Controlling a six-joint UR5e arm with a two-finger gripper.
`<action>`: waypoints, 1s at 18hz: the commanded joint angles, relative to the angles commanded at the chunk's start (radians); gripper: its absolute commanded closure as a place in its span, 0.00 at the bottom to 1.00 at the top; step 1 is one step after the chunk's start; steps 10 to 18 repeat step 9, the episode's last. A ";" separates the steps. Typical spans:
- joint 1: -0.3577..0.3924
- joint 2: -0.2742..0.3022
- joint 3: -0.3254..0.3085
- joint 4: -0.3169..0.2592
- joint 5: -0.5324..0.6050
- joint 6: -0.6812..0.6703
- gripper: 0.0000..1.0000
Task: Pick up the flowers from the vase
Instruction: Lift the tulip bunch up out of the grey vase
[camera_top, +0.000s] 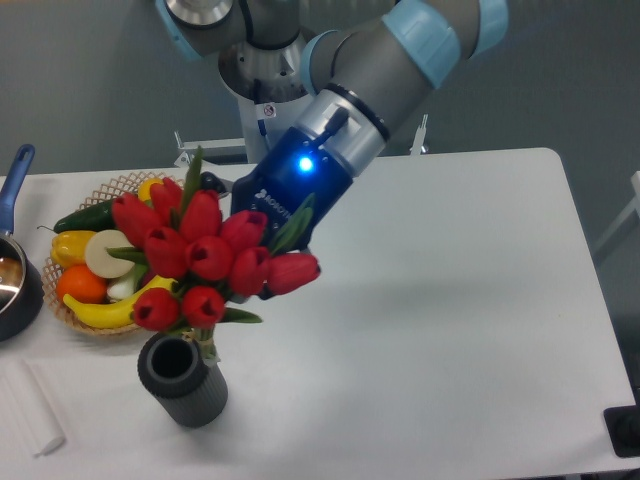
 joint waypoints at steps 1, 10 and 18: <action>0.015 0.000 0.000 -0.002 0.000 0.000 0.59; 0.077 0.000 -0.009 -0.002 -0.003 0.032 0.59; 0.077 0.000 -0.009 -0.002 -0.003 0.032 0.59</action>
